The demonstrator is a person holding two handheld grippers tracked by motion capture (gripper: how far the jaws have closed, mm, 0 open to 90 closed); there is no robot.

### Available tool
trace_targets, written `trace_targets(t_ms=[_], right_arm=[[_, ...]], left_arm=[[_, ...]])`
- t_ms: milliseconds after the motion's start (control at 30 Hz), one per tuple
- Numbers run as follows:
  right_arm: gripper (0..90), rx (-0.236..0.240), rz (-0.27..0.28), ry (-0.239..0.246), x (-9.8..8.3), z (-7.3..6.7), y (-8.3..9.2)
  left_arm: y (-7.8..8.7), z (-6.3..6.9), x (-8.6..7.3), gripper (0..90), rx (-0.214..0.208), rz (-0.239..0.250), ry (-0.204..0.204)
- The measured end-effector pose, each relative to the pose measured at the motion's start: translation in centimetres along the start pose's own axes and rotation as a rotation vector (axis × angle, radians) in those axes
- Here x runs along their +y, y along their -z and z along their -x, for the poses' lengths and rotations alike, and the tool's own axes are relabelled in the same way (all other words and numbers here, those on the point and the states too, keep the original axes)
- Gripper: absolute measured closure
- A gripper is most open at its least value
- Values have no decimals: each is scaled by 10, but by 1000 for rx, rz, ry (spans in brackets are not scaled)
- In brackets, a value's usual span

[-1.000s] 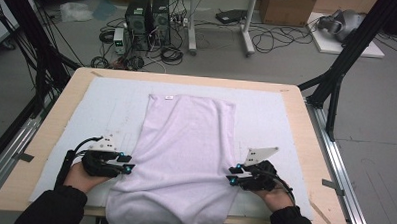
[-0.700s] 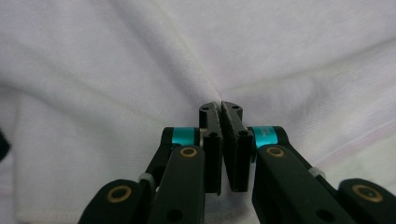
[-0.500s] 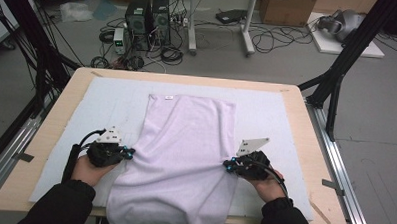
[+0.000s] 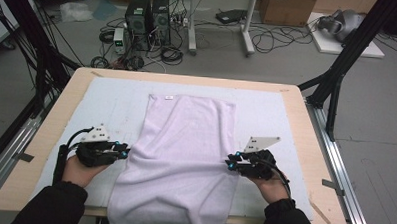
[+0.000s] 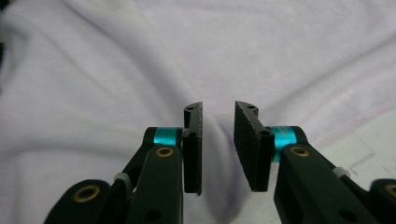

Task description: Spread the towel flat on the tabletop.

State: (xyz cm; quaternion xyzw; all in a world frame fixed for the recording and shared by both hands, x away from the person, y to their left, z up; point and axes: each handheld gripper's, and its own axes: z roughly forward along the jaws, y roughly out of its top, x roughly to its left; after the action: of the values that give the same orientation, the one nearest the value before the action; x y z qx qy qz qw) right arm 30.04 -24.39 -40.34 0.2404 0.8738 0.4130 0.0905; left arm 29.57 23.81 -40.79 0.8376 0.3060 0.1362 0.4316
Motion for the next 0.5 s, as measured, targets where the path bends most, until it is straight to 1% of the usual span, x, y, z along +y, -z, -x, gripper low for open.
trace_targets(t_ms=[33, 100, 133, 267, 367, 400, 500], right_arm=[[716, 10, 9, 2, 0, -5, 3], [700, 31, 19, 25, -1, -15, 6], [690, 42, 19, 35, -1, -20, 6], [657, 97, 11, 54, -3, -39, -1], [634, 133, -7, 63, -6, -49, -11], [629, 136, -14, 66, -6, -50, -13], [614, 156, -33, 71, -8, -54, -22]], left_arm=[[5, 5, -2, 722, -13, 8, -8], [10, 13, -4, 705, -33, 13, -25], [12, 17, -6, 699, -43, 13, -32], [17, 35, -8, 676, -94, 22, -62], [15, 45, -11, 668, -128, 23, -83], [14, 47, -11, 666, -136, 17, -96], [7, 51, -14, 665, -161, -3, -107]])
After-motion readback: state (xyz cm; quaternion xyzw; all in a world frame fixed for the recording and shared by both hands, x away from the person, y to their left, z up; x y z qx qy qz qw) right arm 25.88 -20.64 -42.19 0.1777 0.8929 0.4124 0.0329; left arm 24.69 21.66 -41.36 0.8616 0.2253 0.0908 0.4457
